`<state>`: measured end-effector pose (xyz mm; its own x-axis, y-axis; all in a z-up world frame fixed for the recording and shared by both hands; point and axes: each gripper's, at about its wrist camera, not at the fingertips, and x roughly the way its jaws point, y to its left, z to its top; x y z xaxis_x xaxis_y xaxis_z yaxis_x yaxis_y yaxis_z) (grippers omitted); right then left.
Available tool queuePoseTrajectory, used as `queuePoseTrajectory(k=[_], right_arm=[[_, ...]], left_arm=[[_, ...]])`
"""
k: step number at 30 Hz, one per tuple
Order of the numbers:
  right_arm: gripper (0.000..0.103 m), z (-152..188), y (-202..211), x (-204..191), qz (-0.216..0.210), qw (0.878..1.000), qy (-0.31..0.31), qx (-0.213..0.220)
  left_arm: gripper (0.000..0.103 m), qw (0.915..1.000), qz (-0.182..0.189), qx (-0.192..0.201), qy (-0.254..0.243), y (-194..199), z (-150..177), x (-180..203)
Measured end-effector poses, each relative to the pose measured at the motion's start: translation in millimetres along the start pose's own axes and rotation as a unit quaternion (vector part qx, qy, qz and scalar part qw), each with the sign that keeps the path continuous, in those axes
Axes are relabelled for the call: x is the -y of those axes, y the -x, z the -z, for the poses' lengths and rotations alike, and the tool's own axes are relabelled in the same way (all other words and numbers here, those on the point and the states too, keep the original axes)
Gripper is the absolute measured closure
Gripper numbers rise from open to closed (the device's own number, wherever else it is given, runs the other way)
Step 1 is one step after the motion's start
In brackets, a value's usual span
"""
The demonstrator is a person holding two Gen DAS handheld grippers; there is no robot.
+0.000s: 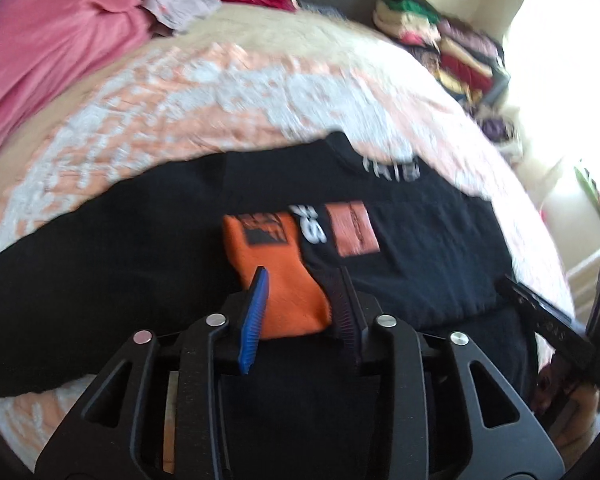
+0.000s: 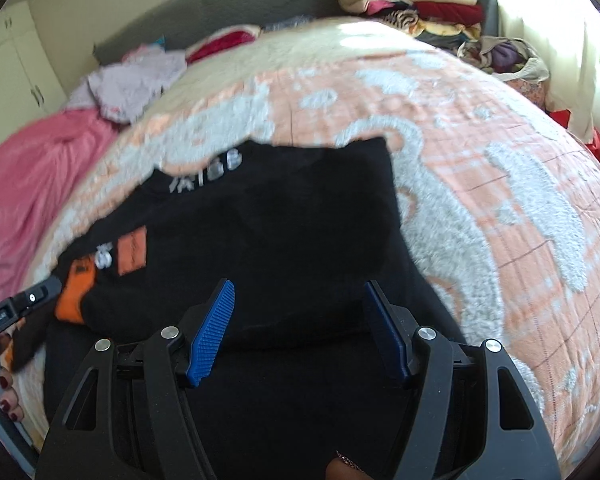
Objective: Fold small clothes
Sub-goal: 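Lower the orange cuff onto the chest and open the left tool, then grasp the other sleeve's orange cuff with the left tool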
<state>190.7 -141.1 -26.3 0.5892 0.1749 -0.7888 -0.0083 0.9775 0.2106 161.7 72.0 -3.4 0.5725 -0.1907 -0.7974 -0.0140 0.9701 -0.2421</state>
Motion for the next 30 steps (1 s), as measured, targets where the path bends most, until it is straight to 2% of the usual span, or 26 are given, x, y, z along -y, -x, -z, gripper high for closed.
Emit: queuePoseTrajectory(k=[3,5,7,12,14,17,21,30], right_arm=[[0.038,2.5,-11.7,-4.8,0.020,0.999,0.020,-0.025],[0.037,1.9,-9.1,-8.5,0.023,0.999,0.027,-0.022],[0.035,1.4,-0.4,-9.8,0.004,1.000,0.021,-0.010],[0.032,2.9,20.3,-18.5,-0.019,0.999,0.029,0.014],[0.018,4.4,27.8,-24.2,-0.024,0.999,0.033,0.022],[0.014,6.1,38.3,-37.8,-0.038,0.998,0.047,0.032],[0.010,6.8,45.0,-58.6,-0.048,0.996,0.064,0.041],[0.007,4.7,54.2,-108.7,-0.085,0.990,0.101,0.050]], left_arm=[[0.072,0.9989,-0.020,-0.041,0.003,-28.7,8.3,-2.2],[0.072,0.9992,-0.013,-0.037,0.011,-27.9,9.9,-7.0],[0.067,0.9994,-0.007,-0.030,0.015,-19.7,10.1,-9.7],[0.048,0.9997,-0.011,-0.006,0.021,6.8,11.3,-16.7],[0.039,0.9994,-0.014,0.007,0.030,19.0,12.1,-23.4],[0.025,0.9984,-0.023,0.025,0.045,34.1,13.1,-31.3],[0.013,0.9961,-0.039,0.042,0.068,53.0,18.5,-51.5],[0.010,0.9873,-0.069,0.063,0.129,86.7,37.9,-110.9]])
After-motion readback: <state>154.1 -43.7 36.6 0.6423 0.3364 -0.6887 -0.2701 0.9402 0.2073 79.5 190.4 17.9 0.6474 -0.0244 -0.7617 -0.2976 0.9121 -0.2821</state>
